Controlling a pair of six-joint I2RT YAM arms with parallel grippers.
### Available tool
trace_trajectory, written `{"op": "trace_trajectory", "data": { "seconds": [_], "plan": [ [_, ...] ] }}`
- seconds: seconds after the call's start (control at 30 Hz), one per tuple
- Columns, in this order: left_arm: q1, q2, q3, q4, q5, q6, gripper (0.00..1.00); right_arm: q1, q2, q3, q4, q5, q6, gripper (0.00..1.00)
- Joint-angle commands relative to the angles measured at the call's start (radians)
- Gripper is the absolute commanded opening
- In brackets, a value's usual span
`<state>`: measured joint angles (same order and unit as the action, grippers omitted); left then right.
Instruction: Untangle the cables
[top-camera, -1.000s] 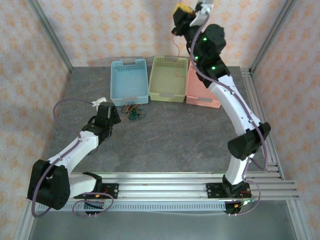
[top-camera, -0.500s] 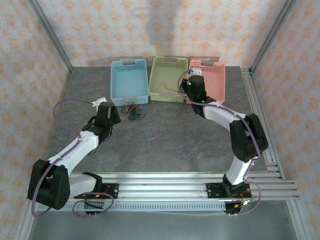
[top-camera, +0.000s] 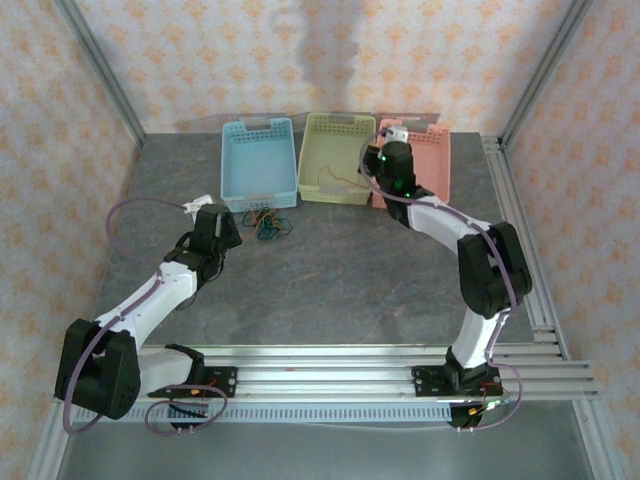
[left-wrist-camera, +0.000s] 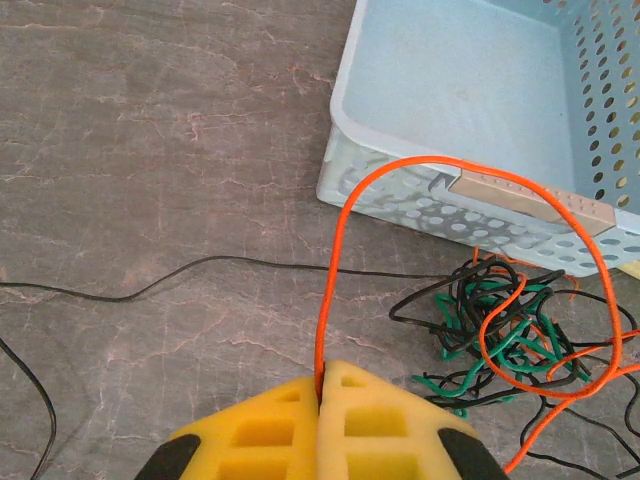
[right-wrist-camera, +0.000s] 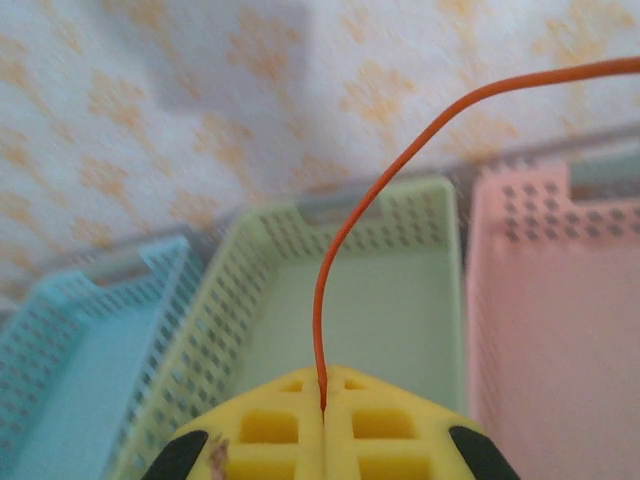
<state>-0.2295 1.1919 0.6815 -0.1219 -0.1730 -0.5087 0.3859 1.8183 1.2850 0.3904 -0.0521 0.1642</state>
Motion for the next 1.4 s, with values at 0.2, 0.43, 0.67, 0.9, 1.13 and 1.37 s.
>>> {"op": "trace_trajectory", "data": {
  "seconds": [0.2, 0.43, 0.67, 0.9, 1.13, 1.37],
  "plan": [
    [-0.002, 0.009, 0.001, 0.008, -0.016, -0.019, 0.0, -0.001, 0.311, 0.554, -0.142, -0.105, 0.028, 0.19],
    [-0.002, 0.009, 0.001, 0.008, -0.015, -0.017, 0.0, -0.002, 0.395, 0.748, -0.351, -0.12, -0.039, 0.54],
    [-0.004, 0.009, 0.001, 0.008, -0.014, -0.017, 0.0, -0.061, 0.261, 0.56, -0.318, -0.108, -0.121, 0.58],
    [-0.002, 0.011, 0.001, 0.01, -0.011, -0.019, 0.0, -0.225, 0.172, 0.381, -0.281, -0.407, -0.182, 0.45],
    [-0.003, 0.02, 0.007, 0.005, -0.006, -0.019, 0.0, -0.293, 0.208, 0.472, -0.682, -0.705, -0.53, 0.5],
    [-0.004, 0.016, 0.003, 0.009, -0.006, -0.02, 0.0, -0.297, 0.261, 0.549, -1.007, -0.755, -0.803, 0.58]
  ]
}}
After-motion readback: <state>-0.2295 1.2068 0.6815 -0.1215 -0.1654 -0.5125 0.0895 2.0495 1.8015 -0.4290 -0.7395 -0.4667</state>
